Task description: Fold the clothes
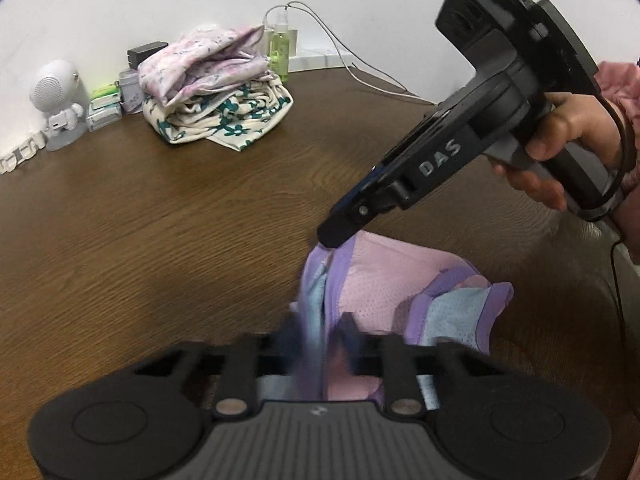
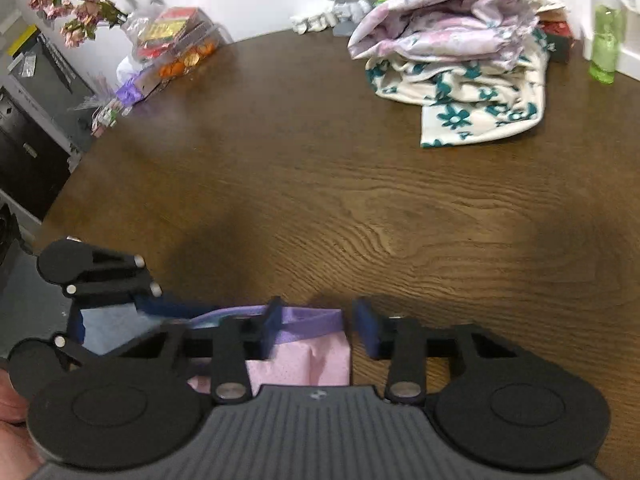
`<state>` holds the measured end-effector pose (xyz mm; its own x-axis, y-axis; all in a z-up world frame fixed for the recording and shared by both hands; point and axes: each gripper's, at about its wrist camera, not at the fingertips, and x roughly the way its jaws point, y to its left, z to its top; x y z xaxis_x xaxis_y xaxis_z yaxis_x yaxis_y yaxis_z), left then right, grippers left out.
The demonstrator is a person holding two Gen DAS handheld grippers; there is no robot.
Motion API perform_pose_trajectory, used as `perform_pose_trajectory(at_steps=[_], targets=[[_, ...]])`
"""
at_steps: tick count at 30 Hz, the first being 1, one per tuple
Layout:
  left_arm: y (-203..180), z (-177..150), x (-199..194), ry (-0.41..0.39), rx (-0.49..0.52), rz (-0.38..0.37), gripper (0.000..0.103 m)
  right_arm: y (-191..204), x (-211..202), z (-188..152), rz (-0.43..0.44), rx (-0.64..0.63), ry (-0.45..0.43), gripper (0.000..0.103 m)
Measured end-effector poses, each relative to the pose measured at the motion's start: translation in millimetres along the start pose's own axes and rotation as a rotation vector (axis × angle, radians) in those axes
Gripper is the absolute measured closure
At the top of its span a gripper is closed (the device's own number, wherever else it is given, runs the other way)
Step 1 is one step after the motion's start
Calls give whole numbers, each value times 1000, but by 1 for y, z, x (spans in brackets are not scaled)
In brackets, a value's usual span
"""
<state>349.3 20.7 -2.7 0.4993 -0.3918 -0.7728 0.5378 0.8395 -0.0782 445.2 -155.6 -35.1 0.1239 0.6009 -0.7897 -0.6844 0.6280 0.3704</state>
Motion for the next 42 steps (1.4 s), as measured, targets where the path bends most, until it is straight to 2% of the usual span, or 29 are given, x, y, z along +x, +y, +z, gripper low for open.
perform_pose_trajectory(at_steps=[1,4,7,10,14,18,20,24,29,31,35,36,37,38,39,40,42], targets=[[-1,0,-1,-7,7,5,95,1,0,0,-1,-9,3,89],[-6,-1,-9,-36,36,34,98,3,-2,0,-2,-36,-1,96],[-16,-3,-20,-77,87,77,98,9,-24,-7,17,-53,-86,98],[-38,-10,-33,-145,205,150,98,22,-49,-23,31,-106,-184,98],[-69,-29,-44,-189,350,187,90,43,-77,-62,25,-214,-284,97],[-88,-49,-41,-164,426,132,78,53,-76,-101,-7,-262,-270,97],[-89,-54,-43,-164,414,95,60,55,-71,-115,-24,-271,-257,97],[-78,-54,-57,-217,305,41,54,56,-71,-118,-41,-256,-284,96],[-55,-50,-69,-287,152,50,51,56,-70,-122,-63,-236,-318,82],[-50,-49,-65,-273,135,62,52,57,-70,-124,-71,-228,-332,82],[-51,-53,-55,-224,150,83,61,57,-70,-127,-88,-212,-360,70],[-52,-55,-54,-219,154,82,63,59,-68,-127,-101,-219,-356,70],[-53,-55,-53,-217,159,79,74,62,-62,-124,-123,-242,-338,70],[-54,-57,-51,-210,165,79,92,66,-57,-121,-146,-265,-320,76],[-56,-59,-50,-200,171,80,100,70,-54,-120,-167,-292,-308,85],[-58,-61,-48,-189,176,81,102,74,-54,-123,-186,-323,-303,101],[-62,-66,-49,-181,192,84,102,81,-55,-129,-223,-385,-294,101]])
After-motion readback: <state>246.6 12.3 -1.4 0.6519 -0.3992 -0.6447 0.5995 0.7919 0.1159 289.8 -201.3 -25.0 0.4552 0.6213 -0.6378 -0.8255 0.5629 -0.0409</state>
